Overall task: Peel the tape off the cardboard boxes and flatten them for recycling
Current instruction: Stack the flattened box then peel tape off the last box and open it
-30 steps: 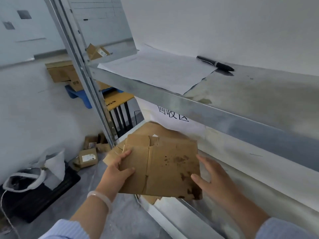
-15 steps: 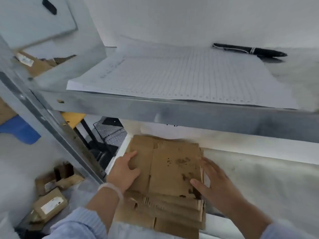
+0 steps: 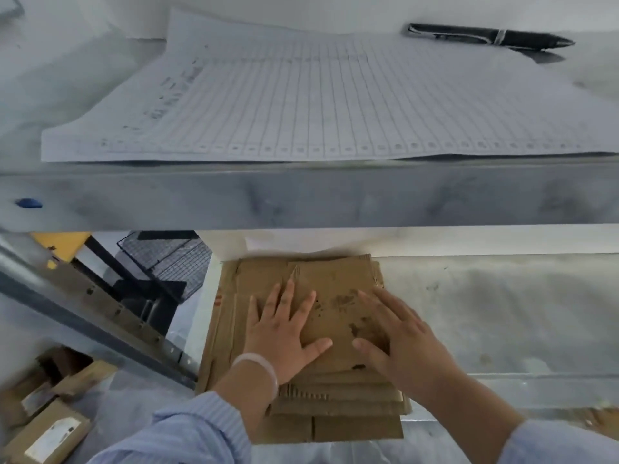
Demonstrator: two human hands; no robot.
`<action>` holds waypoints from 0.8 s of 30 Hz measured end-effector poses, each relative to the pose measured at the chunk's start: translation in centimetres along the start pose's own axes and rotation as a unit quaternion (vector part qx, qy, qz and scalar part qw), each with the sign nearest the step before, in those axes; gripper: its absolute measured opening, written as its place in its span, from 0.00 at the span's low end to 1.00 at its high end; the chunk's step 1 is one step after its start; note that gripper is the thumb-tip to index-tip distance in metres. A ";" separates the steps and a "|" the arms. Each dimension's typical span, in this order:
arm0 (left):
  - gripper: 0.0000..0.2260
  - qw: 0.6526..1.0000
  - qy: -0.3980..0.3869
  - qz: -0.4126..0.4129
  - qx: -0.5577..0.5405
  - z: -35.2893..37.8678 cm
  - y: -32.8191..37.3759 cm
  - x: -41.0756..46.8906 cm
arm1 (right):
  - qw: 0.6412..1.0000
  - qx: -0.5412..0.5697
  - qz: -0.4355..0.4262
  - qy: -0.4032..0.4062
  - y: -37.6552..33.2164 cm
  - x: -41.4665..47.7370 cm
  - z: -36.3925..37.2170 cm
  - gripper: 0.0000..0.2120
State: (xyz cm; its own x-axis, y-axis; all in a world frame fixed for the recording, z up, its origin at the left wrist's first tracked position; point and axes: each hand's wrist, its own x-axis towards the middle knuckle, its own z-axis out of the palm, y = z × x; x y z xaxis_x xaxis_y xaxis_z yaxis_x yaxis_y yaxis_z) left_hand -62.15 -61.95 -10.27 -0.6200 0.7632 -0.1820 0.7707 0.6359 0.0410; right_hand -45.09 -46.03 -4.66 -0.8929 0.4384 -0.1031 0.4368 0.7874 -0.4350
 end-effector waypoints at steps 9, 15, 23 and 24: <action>0.41 0.999 0.042 -0.010 -0.010 0.9 -0.2 0.4 | 0.998 -0.054 0.026 0.007 0.3 -0.4 2.6 0.35; 0.41 0.999 0.044 -0.009 0.005 1.2 -0.2 0.2 | 0.997 -0.075 0.025 0.011 0.5 -1.6 2.2 0.36; 0.34 0.996 0.049 0.036 0.061 -3.1 1.9 -0.8 | 0.991 -0.124 0.032 0.037 2.3 -4.3 -1.8 0.40; 0.32 0.997 0.052 0.038 0.045 -3.6 2.4 -1.1 | 0.991 -0.127 0.032 0.039 2.8 -4.8 -2.3 0.40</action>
State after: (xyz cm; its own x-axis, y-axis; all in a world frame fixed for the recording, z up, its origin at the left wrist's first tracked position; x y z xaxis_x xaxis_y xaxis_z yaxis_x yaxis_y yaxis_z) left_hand -60.13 -60.89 -6.40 -0.5677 0.8195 -0.0785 0.8231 0.5666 -0.0378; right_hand -39.32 -44.91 -3.30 -0.8559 0.5148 -0.0488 0.5140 0.8366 -0.1897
